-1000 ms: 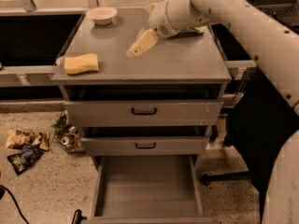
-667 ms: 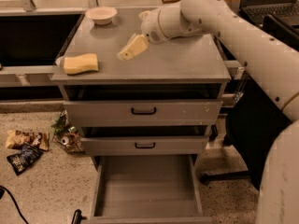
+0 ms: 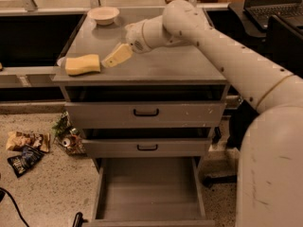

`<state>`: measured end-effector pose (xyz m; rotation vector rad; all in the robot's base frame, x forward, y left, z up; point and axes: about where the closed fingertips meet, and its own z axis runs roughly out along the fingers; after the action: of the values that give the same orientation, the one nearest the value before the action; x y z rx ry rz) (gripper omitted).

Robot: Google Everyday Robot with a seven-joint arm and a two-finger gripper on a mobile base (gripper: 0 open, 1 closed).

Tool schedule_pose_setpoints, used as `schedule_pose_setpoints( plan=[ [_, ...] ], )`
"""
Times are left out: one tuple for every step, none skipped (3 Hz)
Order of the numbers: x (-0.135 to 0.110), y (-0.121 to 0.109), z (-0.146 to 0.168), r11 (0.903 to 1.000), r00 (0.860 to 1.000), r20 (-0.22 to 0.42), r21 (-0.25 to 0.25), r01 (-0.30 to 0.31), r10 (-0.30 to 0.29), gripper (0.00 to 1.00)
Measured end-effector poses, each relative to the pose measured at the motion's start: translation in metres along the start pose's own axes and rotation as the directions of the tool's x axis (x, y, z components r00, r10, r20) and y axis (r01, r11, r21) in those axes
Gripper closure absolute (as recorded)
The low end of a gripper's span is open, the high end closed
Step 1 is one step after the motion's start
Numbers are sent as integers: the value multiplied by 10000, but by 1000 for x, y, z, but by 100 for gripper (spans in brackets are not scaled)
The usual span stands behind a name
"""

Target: Place sponge into bottom drawer

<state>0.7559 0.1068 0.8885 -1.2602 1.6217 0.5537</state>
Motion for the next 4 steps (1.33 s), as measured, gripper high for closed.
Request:
schedule_pose_setpoints(
  plan=[
    [-3,7,28,9992,9996,283,-389,-67,78,0],
    [-4,11,35,9985,9994,312,-537,-128,145,0],
    [-8,23,55,9941,9988,402,-1056,-251,295,0],
    [-9,36,71,9878,9983,347,-1506,-401,459,0]
  ],
)
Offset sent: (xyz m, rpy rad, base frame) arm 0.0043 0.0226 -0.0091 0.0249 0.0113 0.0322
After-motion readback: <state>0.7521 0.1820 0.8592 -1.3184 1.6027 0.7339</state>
